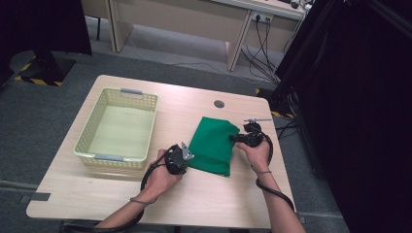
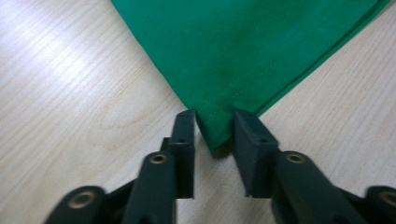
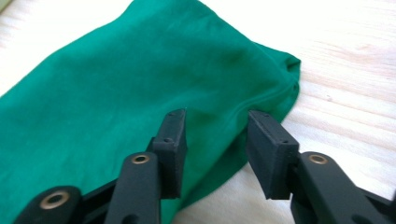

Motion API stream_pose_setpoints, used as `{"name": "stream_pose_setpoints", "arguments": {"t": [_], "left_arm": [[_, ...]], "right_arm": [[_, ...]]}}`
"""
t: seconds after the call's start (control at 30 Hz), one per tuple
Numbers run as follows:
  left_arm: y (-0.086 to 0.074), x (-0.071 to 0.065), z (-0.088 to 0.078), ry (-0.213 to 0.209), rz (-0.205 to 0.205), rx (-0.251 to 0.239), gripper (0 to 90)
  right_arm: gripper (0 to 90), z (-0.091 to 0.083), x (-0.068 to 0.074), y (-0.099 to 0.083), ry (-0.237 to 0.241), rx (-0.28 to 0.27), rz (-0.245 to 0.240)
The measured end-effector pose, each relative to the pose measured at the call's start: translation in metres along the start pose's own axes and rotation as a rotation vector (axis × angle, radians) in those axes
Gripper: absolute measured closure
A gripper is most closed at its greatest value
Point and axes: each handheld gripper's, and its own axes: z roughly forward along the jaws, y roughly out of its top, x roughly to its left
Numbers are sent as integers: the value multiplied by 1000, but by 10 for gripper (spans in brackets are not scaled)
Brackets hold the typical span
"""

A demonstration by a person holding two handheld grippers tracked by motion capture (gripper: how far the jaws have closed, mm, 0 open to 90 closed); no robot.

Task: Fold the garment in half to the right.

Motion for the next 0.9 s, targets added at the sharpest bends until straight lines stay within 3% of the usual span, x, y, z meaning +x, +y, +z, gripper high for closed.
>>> {"name": "stream_pose_setpoints", "arguments": {"t": [0.23,0.4,0.53,0.7,0.9], "left_arm": [[-1,0,2,3,-15,-17,863],[0,1,1,11,-24,-38,871],[4,3,-10,30,-17,-71,872],[10,2,-25,89,28,-108,872],[13,-12,-31,138,143,-80,869]], "right_arm": [[846,8,-6,-1,46,-32,59],[878,2,-9,3,55,-51,75],[879,-8,-10,9,55,-75,75],[879,-27,-6,22,46,-86,55],[877,-35,-1,33,14,-35,31]]}}
